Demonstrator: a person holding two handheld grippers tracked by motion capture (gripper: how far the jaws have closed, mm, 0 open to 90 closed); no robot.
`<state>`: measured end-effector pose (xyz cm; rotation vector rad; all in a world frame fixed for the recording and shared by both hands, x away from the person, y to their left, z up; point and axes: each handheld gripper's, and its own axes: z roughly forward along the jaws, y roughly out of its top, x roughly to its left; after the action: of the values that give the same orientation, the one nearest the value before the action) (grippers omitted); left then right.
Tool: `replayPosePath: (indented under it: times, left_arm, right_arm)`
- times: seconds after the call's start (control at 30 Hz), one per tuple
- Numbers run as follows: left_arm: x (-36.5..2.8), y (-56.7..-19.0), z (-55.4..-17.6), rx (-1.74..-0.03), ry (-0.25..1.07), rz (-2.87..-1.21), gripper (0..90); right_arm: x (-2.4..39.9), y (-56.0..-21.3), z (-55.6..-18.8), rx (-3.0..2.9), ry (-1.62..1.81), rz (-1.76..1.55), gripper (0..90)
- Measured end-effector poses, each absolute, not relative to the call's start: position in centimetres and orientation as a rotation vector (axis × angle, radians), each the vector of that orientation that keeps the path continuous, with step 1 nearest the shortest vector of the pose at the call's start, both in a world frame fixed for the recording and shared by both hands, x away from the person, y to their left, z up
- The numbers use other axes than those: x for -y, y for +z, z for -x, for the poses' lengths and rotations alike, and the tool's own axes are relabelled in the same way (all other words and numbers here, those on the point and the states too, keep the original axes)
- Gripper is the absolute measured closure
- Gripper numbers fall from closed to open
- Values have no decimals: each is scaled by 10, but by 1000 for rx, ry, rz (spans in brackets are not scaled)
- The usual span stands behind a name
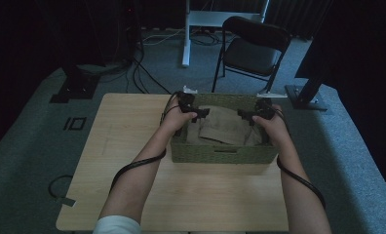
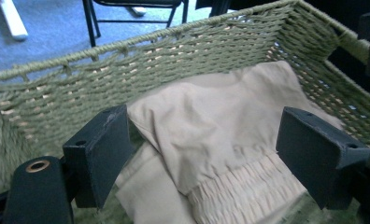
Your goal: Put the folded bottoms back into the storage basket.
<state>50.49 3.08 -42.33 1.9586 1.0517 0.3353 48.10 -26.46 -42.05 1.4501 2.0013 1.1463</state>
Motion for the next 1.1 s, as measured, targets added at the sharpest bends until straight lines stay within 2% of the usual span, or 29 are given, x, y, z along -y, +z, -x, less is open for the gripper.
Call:
replayPosePath:
  times: [0.6,1.1]
  left_arm:
    - [-53,-399,-470,-1005,338,-1949,186]
    - [-71,-407,-446,-1032,367,-1922,186]
  right_arm:
    - [266,-410,-462,-1999,1142,-1424,141]
    - [273,-408,-434,-2027,1184,-1388,144]
